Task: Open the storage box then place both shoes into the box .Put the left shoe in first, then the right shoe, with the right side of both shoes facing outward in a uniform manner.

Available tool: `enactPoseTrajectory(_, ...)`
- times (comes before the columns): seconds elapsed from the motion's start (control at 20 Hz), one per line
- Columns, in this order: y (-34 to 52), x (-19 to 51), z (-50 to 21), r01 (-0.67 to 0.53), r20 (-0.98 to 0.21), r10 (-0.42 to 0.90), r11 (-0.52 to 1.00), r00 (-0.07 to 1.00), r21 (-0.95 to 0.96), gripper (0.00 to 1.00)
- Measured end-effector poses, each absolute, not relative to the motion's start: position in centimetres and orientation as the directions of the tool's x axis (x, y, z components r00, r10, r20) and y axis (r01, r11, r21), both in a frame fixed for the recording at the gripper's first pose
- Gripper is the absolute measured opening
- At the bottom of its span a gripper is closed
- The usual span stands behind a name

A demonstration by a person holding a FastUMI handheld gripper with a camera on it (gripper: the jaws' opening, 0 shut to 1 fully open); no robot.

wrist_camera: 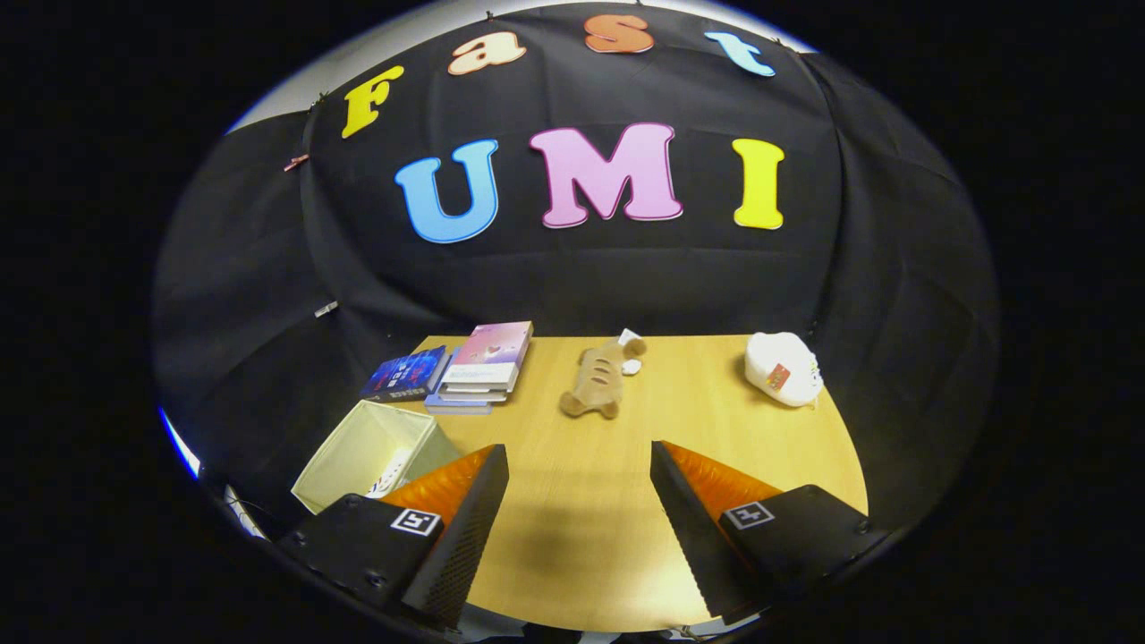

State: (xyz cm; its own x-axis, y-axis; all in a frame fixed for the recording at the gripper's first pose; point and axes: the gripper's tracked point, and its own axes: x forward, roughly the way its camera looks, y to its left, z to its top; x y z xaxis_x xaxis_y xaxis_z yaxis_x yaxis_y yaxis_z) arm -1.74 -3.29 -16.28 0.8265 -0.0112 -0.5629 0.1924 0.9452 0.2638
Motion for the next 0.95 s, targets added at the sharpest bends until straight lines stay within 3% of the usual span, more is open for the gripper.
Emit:
enactPoseTrajectory(0.55, -12.7, -5.4, -12.3, 0.194, -0.397, -0.122, 0.97, 0.91, 0.148, 0.98)
enactPoseTrajectory(0.95, -13.4, -5.8, -12.5, 0.096, -0.367, -0.037, 0.985, 0.93, 0.145, 0.98)
